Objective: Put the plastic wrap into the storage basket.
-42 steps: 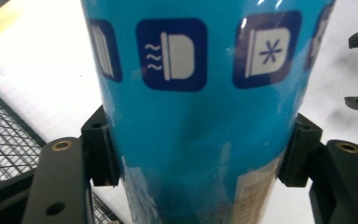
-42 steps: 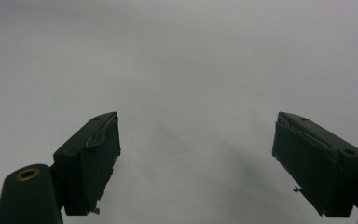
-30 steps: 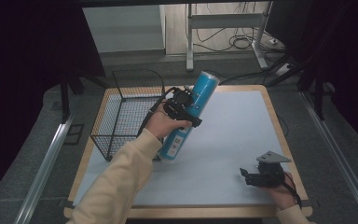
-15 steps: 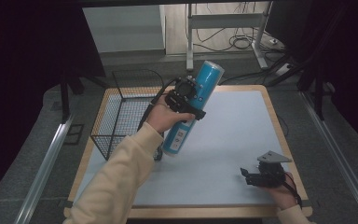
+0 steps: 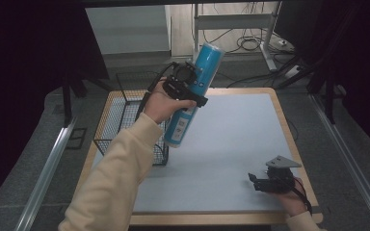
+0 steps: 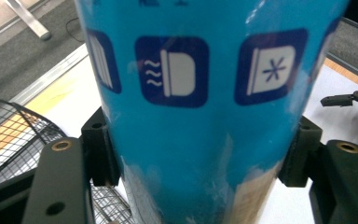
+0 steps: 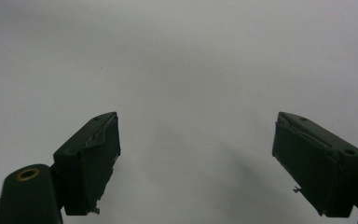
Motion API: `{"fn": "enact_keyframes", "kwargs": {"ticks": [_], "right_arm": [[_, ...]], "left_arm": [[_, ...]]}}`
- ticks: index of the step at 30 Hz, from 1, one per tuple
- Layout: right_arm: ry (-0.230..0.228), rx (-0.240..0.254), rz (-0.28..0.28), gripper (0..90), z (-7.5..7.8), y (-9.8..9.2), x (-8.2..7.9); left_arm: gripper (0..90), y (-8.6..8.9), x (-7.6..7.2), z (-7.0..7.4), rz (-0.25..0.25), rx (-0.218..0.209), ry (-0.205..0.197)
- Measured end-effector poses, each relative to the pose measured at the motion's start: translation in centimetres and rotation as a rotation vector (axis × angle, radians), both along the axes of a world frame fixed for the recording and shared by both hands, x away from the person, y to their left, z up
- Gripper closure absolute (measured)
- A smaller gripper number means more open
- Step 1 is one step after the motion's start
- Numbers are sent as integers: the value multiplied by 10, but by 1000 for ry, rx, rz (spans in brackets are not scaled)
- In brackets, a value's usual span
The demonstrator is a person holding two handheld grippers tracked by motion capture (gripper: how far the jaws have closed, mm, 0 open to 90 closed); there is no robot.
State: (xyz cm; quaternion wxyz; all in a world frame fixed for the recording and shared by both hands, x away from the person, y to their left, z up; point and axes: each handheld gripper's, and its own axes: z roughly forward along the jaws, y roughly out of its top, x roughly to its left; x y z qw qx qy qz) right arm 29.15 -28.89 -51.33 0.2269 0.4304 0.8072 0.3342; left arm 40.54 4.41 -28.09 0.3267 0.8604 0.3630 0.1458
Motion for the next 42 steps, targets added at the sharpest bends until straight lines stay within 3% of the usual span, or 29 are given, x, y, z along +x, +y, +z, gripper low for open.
{"fn": "enact_keyframes", "kwargs": {"ticks": [11, 25, 42], "right_arm": [[1, 1, 1, 153, 0, 0, 0], [1, 1, 1, 153, -1, 1, 1], [6, -5, -3, 153, -2, 1, 1]], "left_arm": [[319, 14, 7, 3, 40, 6, -5], [319, 51, 11, 10, 124, 12, -22], [319, 90, 28, -22, 214, 48, 13]]}}
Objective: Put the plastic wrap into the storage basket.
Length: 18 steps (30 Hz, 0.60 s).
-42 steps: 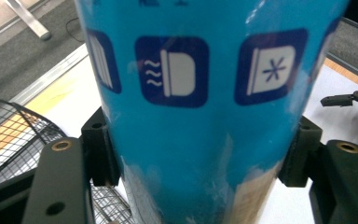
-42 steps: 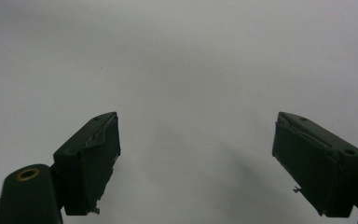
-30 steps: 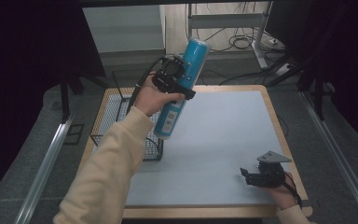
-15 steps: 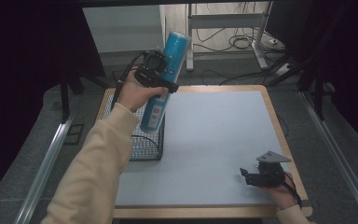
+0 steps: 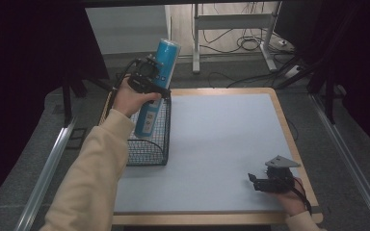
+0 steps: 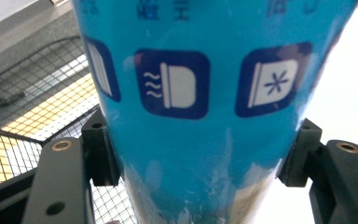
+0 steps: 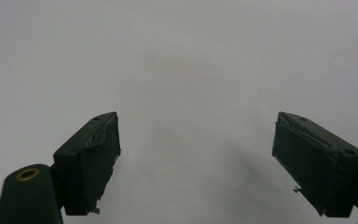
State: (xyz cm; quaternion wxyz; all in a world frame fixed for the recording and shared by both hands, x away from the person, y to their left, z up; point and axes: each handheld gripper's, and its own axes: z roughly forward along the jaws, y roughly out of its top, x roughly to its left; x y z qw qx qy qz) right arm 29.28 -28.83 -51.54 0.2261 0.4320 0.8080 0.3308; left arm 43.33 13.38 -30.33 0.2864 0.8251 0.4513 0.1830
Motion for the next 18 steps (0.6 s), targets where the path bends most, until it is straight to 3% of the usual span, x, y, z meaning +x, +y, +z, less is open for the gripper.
{"fn": "enact_keyframes", "kwargs": {"ticks": [6, 18], "right_arm": [[-3, -2, -3, 153, 0, 0, 0], [-3, 1, -3, 153, 1, 0, 0]], "left_arm": [[319, 7, 4, -15, 25, 27, 11], [319, 16, 21, -48, 55, 37, 67]]}}
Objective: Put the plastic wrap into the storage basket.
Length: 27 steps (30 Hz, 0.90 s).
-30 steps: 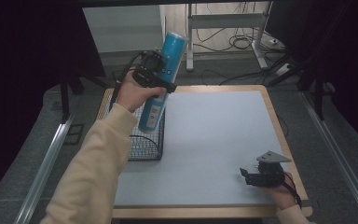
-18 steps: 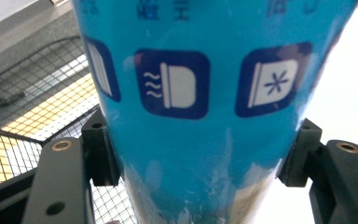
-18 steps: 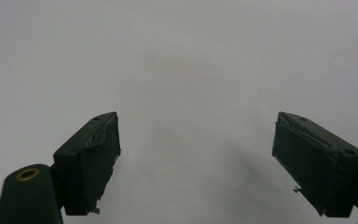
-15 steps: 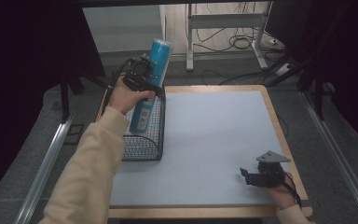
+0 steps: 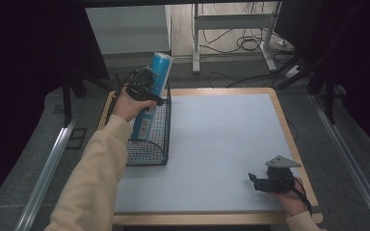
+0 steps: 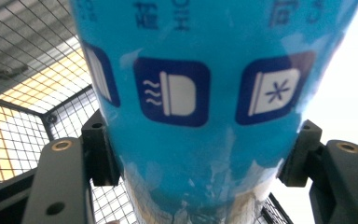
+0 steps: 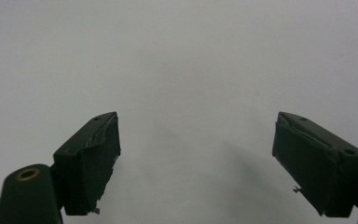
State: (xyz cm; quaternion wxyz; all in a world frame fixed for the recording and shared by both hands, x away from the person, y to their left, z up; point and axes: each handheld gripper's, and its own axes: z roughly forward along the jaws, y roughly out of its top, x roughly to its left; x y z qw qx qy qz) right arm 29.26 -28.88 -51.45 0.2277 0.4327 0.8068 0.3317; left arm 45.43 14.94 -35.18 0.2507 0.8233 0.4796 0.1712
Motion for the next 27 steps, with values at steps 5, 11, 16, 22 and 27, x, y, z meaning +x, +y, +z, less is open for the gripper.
{"fn": "enact_keyframes", "kwargs": {"ticks": [5, 11, 16, 22, 27], "right_arm": [[2, -1, 1, 153, 0, 0, 0], [2, 1, 0, 153, 0, 0, 0], [4, 1, 2, 153, -1, 0, 1], [6, 2, -2, 153, -1, -1, 1], [8, -1, 3, 153, -2, 0, 1]], "left_arm": [[319, 0, 6, -12, 9, 21, 21], [319, -1, 18, -30, 28, 41, 44], [319, -2, 26, -40, 33, 45, 60], [318, -5, 35, -48, 35, 52, 71], [318, -12, 42, -53, 38, 68, 71]]}}
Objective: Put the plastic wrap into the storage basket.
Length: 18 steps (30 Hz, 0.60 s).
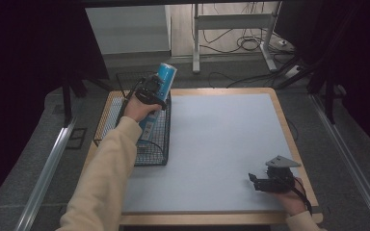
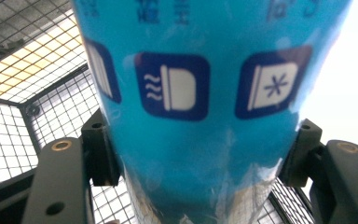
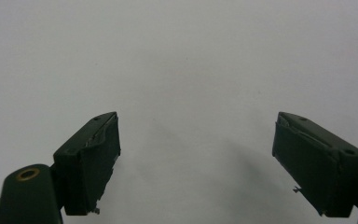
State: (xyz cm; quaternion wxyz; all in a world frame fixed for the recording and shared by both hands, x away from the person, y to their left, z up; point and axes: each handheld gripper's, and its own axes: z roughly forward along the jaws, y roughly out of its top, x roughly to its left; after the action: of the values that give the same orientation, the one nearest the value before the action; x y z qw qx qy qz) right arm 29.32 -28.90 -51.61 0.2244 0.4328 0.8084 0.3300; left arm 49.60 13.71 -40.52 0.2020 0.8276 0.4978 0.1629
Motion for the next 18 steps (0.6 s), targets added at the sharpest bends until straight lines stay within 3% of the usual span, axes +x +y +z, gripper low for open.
{"fn": "enact_keyframes", "kwargs": {"ticks": [8, 12, 18], "right_arm": [[1, -3, 4, 153, -1, 0, -1], [5, -2, 5, 153, -2, -1, 0], [4, -4, 9, 153, -2, 0, 0]], "left_arm": [[318, -1, 15, -10, 43, 4, 27], [318, -2, 22, -14, 46, 40, 48], [317, 0, 25, -17, 59, 52, 63]]}}
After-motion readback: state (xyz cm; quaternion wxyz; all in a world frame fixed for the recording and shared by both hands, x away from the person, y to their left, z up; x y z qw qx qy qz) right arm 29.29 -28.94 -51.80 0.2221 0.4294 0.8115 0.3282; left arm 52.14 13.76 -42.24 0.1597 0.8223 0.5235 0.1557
